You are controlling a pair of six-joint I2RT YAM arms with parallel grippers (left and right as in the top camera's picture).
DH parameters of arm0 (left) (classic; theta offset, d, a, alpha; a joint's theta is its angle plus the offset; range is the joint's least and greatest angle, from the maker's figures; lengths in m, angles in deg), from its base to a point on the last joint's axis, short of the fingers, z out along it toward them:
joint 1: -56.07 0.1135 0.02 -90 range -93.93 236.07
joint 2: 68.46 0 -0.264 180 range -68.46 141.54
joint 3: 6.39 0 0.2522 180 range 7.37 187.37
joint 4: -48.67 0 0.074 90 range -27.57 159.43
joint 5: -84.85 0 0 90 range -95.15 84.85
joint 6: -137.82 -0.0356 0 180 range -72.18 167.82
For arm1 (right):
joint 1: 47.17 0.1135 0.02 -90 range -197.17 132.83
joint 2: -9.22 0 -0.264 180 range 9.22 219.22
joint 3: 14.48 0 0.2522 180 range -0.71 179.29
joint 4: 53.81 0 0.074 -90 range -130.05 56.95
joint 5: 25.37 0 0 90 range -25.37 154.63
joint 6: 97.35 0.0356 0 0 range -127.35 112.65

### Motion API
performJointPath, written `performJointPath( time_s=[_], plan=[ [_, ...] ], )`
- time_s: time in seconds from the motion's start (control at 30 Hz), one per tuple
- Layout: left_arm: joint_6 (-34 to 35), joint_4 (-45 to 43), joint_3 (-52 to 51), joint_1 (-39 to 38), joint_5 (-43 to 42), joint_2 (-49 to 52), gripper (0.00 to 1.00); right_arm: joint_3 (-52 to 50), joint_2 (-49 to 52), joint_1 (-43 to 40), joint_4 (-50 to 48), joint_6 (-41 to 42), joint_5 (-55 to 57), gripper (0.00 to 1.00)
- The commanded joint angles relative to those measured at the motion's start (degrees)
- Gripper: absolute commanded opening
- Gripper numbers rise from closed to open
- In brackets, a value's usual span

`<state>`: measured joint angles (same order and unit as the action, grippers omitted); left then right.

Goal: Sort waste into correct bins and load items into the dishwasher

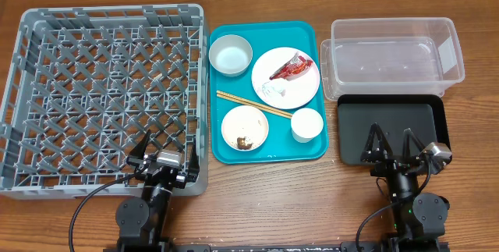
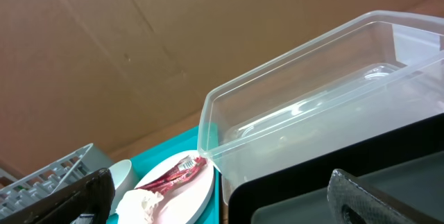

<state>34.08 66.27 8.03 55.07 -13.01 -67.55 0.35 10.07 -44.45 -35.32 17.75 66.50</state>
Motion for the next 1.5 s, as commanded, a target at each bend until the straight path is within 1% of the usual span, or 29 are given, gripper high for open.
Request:
performJointPath(
  time_s=[0.0, 0.17, 0.27, 0.3, 0.37, 0.43, 0.5, 0.57, 0.7, 0.73, 0.8, 0.83, 1.03, 1.17, 1.3, 1.47],
  plan=[
    [-0.6, -0.1, -0.4, 0.3, 0.4, -0.6, 1.0, -0.6, -0.7, 0.2, 0.0, 0.0, -0.9, 1.0],
    [-0.4, -0.3, -0.4, 0.3, -1.6, -0.6, 1.0, -0.6, -0.6, 0.2, -0.2, 0.0, -4.3, 1.0],
    [-0.4, -0.2, -0.4, 0.3, -1.3, -0.6, 1.0, -0.4, -0.6, 0.2, -0.2, -0.2, -7.2, 1.0],
    [-0.4, -0.1, -0.4, 0.3, -0.1, -0.6, 1.0, -0.3, -0.6, 0.2, -0.2, -1.5, -8.4, 1.0],
    [0.1, -0.2, -0.4, 0.3, 2.1, -0.6, 1.0, 0.3, -0.6, 0.2, 0.0, -7.3, -11.7, 1.0],
    [6.8, -0.3, -0.4, 0.3, 4.1, -0.6, 1.0, 1.5, -0.6, 0.2, 1.0, -10.8, -12.8, 1.0],
    [14.4, -0.4, -0.3, 0.3, 4.2, -0.6, 1.0, 3.9, -0.6, 0.2, 2.6, -12.2, -12.9, 1.0],
    [16.0, -0.3, 0.3, 0.3, 4.2, -0.6, 1.0, 6.0, -0.5, 0.2, 3.9, -13.2, -12.9, 1.0],
    [16.1, 1.6, 4.5, 0.3, 5.1, -0.5, 1.0, 12.2, 1.1, 0.2, 9.2, -14.3, -12.9, 1.0],
    [17.3, 4.7, 8.2, 0.3, 6.3, -0.2, 1.0, 15.8, 3.1, 0.2, 12.4, -16.4, -12.9, 1.0],
    [19.1, 7.3, 12.0, 0.3, 7.2, 1.0, 1.0, 19.3, 5.5, 0.2, 14.5, -18.0, -12.9, 1.0],
    [19.4, 9.5, 16.3, 0.3, 7.2, 3.4, 1.0, 22.9, 8.5, 0.2, 15.6, -18.1, -12.9, 1.0],
    [19.8, 15.9, 31.3, 0.3, 6.4, 15.1, 1.0, 33.9, 20.5, 0.2, 17.4, -18.1, -15.0, 1.0],
    [19.8, 20.7, 42.3, 0.3, 4.5, 25.2, 1.0, 42.1, 29.5, 0.2, 21.1, -18.1, -16.2, 1.0],
    [19.8, 28.0, 54.7, 0.3, 0.9, 37.1, 1.0, 52.1, 38.3, 0.2, 26.7, -18.1, -16.2, 1.0],
    [19.5, 36.3, 71.8, 0.3, -4.5, 51.2, 1.0, 67.0, 51.0, 0.2, 39.2, -18.1, -18.1, 1.0]
  ],
)
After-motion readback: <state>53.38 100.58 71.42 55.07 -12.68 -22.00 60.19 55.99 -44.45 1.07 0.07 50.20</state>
